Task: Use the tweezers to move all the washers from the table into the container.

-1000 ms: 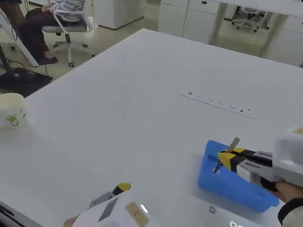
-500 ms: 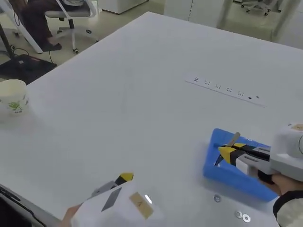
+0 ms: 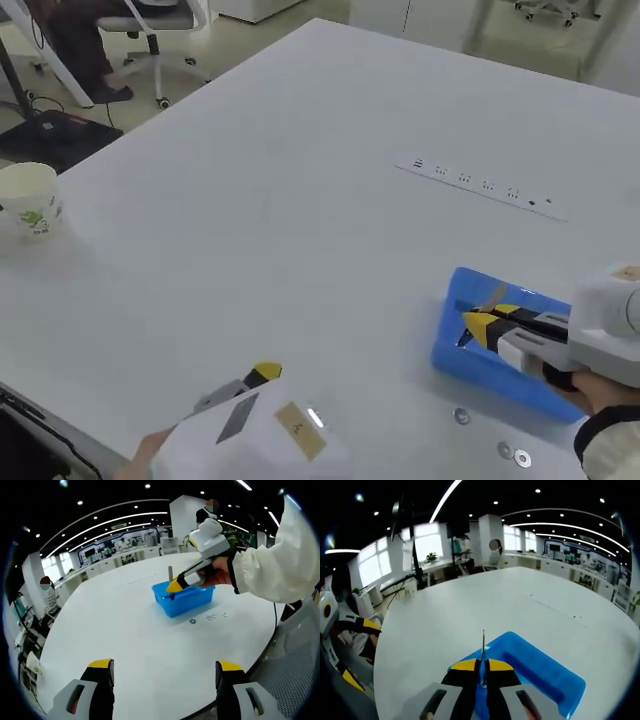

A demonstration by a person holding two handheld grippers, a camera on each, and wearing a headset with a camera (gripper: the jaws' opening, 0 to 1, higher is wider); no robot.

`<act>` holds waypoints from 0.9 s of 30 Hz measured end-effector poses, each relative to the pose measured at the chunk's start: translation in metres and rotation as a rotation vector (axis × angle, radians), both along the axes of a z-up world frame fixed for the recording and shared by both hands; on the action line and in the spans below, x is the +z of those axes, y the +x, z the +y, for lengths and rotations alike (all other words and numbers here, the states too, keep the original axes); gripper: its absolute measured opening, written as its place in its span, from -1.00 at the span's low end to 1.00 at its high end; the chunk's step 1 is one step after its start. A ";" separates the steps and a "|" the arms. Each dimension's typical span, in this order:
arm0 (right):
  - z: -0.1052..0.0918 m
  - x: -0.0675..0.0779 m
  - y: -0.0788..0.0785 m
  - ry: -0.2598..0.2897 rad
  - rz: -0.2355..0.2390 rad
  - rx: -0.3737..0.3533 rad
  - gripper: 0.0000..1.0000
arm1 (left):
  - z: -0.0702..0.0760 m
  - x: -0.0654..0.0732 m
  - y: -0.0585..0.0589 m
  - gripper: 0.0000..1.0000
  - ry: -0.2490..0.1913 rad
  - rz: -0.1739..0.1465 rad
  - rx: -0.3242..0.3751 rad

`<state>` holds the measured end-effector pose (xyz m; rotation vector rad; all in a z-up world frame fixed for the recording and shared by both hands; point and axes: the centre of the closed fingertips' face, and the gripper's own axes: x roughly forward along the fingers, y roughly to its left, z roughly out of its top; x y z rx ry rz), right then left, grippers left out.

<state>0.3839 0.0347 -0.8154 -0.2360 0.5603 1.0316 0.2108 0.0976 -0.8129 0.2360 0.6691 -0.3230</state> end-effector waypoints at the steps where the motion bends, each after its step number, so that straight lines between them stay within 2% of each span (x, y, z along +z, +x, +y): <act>1: 0.000 0.000 0.000 -0.005 -0.003 -0.003 -0.95 | 0.000 0.000 0.000 0.70 -0.001 0.000 0.000; 9: -0.003 0.012 -0.006 0.010 -0.010 -0.016 -0.95 | -0.001 0.001 0.000 0.70 0.000 -0.003 -0.007; 19: -0.013 0.042 -0.016 0.044 -0.059 -0.044 -0.95 | -0.002 0.002 0.000 0.71 -0.003 -0.013 -0.013; 27: -0.024 0.060 -0.024 0.055 -0.104 -0.056 -0.95 | -0.003 0.003 0.000 0.71 -0.002 -0.020 -0.019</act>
